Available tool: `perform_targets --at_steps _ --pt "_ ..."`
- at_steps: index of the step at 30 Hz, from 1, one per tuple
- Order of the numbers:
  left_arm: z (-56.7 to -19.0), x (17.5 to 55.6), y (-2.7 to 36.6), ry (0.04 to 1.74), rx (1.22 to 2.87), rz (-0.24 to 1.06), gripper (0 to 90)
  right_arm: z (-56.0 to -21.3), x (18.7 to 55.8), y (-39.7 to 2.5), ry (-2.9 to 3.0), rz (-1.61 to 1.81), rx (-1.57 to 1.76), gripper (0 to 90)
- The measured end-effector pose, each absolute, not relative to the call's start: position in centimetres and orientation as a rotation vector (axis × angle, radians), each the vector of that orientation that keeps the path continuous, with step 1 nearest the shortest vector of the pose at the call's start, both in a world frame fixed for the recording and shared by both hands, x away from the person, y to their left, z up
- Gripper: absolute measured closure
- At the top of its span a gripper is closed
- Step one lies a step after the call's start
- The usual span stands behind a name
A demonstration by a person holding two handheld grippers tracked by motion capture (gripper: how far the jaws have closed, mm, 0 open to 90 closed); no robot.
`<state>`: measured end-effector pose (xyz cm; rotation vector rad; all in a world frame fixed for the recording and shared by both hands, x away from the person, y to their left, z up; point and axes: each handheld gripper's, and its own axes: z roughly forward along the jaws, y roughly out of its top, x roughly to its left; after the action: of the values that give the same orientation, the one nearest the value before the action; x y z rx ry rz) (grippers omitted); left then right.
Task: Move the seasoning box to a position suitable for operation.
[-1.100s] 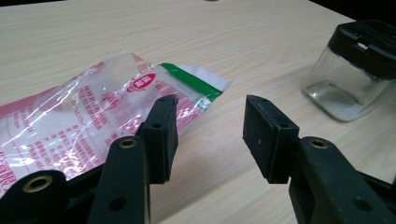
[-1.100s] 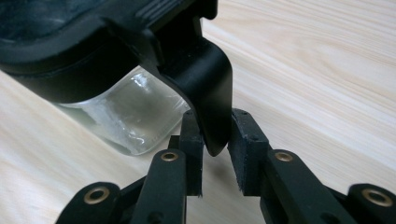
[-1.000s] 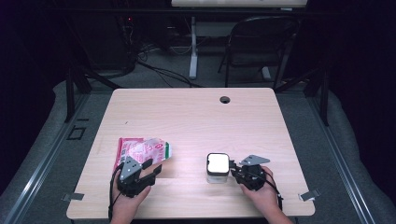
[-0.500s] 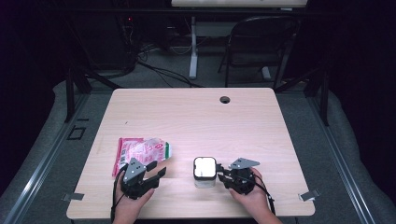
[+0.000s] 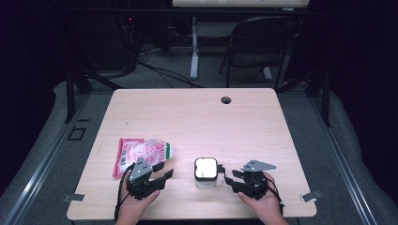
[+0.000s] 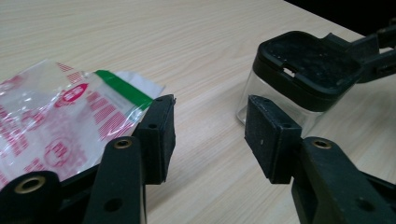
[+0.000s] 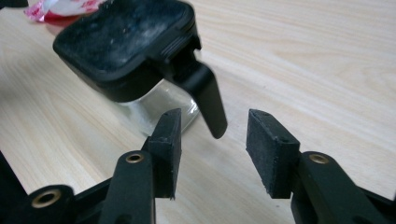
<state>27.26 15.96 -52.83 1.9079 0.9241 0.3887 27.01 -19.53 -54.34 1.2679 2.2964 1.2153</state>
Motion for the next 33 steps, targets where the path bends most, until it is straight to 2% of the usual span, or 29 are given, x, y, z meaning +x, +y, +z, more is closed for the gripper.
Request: perform_targets --at_steps 4,9,17,25,33 --pt "-52.5 28.3 15.3 0.935 1.93 0.322 51.9 -53.3 27.6 -20.2 2.299 1.241 1.284 52.5" --pt "-51.6 29.2 13.8 0.909 1.969 0.285 56.5 -51.7 28.5 -20.5 2.302 1.257 1.304 57.7" --pt "-50.7 32.0 11.6 0.908 2.009 0.224 52.7 -49.0 29.9 -19.6 2.278 1.234 1.347 66.2" --pt "-50.0 33.6 11.6 0.93 1.941 0.132 60.6 -47.4 31.1 -18.3 2.31 1.22 1.395 71.3" --pt "-50.2 32.8 12.0 0.934 1.93 0.13 67.2 -47.7 30.6 -17.8 2.33 1.21 1.369 74.3"
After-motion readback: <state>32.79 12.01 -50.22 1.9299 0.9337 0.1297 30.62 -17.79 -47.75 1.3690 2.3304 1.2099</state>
